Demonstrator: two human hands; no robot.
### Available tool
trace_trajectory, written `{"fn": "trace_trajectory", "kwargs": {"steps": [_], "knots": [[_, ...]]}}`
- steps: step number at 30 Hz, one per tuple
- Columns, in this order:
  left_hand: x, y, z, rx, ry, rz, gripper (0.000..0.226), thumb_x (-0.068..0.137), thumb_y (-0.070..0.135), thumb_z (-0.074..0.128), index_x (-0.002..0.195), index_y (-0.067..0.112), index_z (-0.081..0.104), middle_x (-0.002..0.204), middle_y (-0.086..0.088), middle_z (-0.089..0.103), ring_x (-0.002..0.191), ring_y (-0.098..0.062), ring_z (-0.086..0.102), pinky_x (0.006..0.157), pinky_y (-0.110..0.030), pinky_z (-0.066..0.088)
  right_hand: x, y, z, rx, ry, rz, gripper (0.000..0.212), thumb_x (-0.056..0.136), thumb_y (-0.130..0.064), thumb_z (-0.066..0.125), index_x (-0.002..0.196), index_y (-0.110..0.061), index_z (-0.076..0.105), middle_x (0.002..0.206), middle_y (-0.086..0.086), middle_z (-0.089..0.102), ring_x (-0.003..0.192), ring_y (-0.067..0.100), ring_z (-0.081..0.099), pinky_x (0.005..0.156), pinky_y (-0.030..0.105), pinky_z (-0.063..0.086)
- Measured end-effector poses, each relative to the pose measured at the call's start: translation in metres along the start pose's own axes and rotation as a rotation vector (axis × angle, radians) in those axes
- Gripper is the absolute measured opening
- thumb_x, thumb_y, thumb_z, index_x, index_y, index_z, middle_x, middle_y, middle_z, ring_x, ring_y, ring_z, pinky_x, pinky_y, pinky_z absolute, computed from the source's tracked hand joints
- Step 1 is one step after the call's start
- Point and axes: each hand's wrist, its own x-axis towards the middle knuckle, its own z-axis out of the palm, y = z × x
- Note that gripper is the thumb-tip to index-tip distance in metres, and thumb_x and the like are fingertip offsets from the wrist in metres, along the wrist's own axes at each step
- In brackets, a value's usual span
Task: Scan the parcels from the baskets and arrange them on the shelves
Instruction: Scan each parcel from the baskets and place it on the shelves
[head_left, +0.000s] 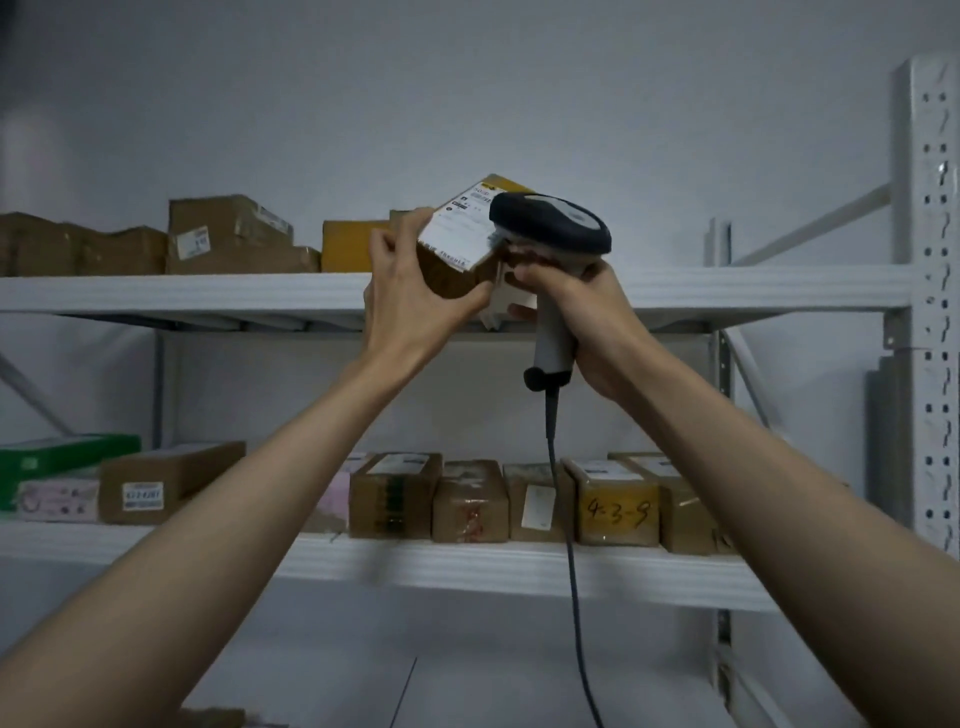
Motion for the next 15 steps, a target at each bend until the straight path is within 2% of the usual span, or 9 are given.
{"fn": "trace_trajectory", "kwargs": {"steps": [6, 11, 15], "knots": [[0.056, 0.004, 0.031, 0.078, -0.061, -0.069, 0.087, 0.070, 0.056, 0.081, 0.140, 0.028, 0.038, 0.130, -0.006, 0.038, 0.116, -0.026, 0.050, 0.092, -0.038, 0.052, 0.056, -0.012, 0.004, -0.114, -0.015, 0.030, 0.032, 0.094, -0.003, 0.061, 0.126, -0.005, 0.063, 0.121, 0.009, 0.072, 0.112, 0.024, 0.069, 0.098, 0.047, 0.057], [0.079, -0.005, 0.062, 0.206, -0.121, -0.149, 0.087, 0.068, 0.060, 0.081, 0.135, 0.019, 0.043, 0.135, -0.011, 0.039, 0.116, -0.035, 0.052, 0.077, -0.035, 0.039, 0.083, 0.009, 0.000, -0.119, 0.044, 0.124, 0.030, 0.094, -0.006, 0.064, 0.124, -0.004, 0.065, 0.122, 0.014, 0.070, 0.114, 0.028, 0.067, 0.098, 0.046, 0.056], [0.091, -0.013, 0.077, 0.313, -0.131, -0.211, 0.089, 0.072, 0.070, 0.074, 0.135, 0.013, 0.046, 0.140, -0.013, 0.039, 0.119, -0.037, 0.054, 0.079, -0.036, 0.035, 0.096, 0.027, -0.008, -0.104, 0.070, 0.163, 0.024, 0.092, -0.006, 0.065, 0.116, -0.003, 0.068, 0.118, 0.017, 0.071, 0.112, 0.031, 0.068, 0.094, 0.044, 0.059]]}}
